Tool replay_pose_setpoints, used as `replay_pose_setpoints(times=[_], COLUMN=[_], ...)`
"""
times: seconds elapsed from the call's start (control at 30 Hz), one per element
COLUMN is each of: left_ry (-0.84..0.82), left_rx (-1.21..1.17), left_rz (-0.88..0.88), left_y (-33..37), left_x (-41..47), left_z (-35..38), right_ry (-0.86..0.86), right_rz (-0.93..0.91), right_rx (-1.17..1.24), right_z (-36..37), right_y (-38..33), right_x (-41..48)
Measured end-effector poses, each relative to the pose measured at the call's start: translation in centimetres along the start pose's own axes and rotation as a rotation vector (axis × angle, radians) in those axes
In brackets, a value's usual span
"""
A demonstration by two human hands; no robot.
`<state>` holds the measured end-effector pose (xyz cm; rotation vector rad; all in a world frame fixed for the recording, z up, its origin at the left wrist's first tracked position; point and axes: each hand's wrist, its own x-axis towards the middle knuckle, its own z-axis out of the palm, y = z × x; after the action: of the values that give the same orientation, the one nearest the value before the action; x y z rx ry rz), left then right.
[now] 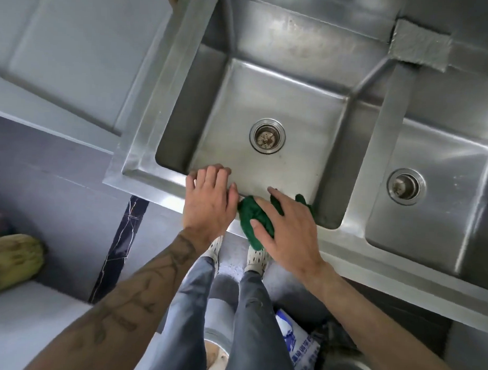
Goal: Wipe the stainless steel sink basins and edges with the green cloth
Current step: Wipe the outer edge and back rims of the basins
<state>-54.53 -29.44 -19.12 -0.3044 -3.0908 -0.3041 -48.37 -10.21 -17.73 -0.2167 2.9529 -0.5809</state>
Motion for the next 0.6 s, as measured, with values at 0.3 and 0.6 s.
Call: replay_pose_setpoints(times=[0.3,0.6], left_ry=[0.077,0.115], left_rx=[0.066,-0.029], left_rz=[-0.231,-0.378], left_y=[-7.1,-10.8], left_x=[0.3,0.8], left_z=[-1.3,-1.9], right_ry=[-0.068,-0.02], right_rz=[-0.09,-0.105], right_rx=[-0.064,-0.039], right_z=[-0.7,4.3], right_y=[0.0,-11.5], right_x=[-0.6,8.9])
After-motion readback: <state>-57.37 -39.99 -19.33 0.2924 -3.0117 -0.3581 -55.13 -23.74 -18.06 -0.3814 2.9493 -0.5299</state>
